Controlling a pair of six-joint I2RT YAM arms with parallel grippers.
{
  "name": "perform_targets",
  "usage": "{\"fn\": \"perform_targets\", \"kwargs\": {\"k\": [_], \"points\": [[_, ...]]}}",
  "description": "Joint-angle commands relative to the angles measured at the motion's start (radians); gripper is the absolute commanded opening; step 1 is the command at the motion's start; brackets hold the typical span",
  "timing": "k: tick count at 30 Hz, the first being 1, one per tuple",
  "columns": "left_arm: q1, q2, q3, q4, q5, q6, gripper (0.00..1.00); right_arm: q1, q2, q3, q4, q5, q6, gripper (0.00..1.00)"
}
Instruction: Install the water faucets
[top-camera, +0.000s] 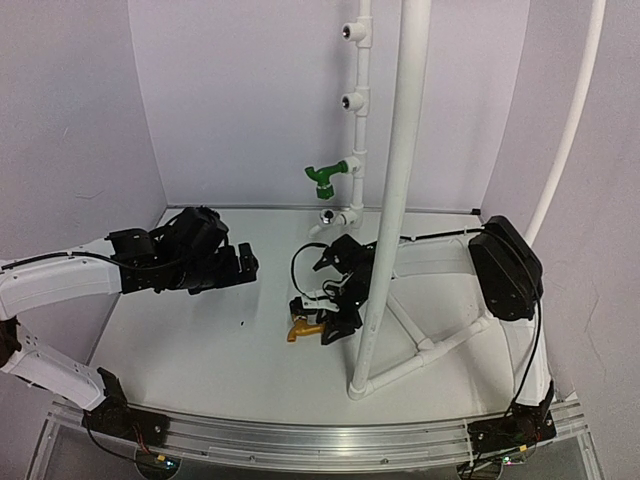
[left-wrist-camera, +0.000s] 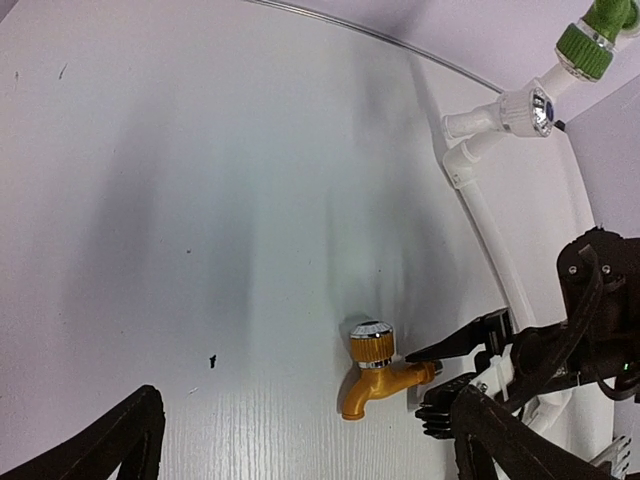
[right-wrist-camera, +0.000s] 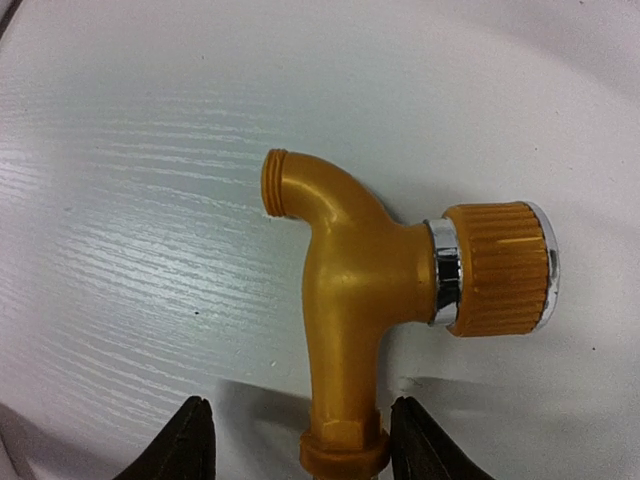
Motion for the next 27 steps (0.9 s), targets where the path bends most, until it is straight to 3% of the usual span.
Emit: {"fn": "perform_targets", "kwargs": {"k": [1, 5, 8, 10, 15, 21, 27], "points": [[0.01, -0.004, 0.021, -0.034, -0.043, -0.072, 1.0, 0.008, 0.042, 0.047, 0.003, 0.05, -0.046, 0.48], [0.034, 0.02, 0.045, -0.062, 0.011, -0.102, 1.0, 0.009, 0.052, 0.051, 0.003, 0.075, -0.049, 0.3], [0.071, 0.017, 0.036, -0.032, 0.089, -0.111, 1.0, 0.007, 0.034, 0.042, 0.005, 0.094, -0.039, 0.08], [0.096, 0.019, 0.027, -0.004, 0.142, -0.12, 1.0, 0.006, 0.002, 0.04, 0.006, 0.093, -0.018, 0.0], [0.131, 0.02, 0.081, -0.013, 0.24, 0.003, 1.0, -0.017, -0.112, 0.07, 0.01, 0.013, 0.068, 0.0], [0.194, -0.07, 0.072, 0.11, 0.565, 0.142, 1.0, -0.036, -0.244, 0.116, 0.011, -0.067, 0.077, 0.0], [0.212, 0.035, 0.191, 0.068, 0.902, 0.165, 0.96, -0.041, -0.326, 0.137, 0.012, -0.097, -0.01, 0.0]]}}
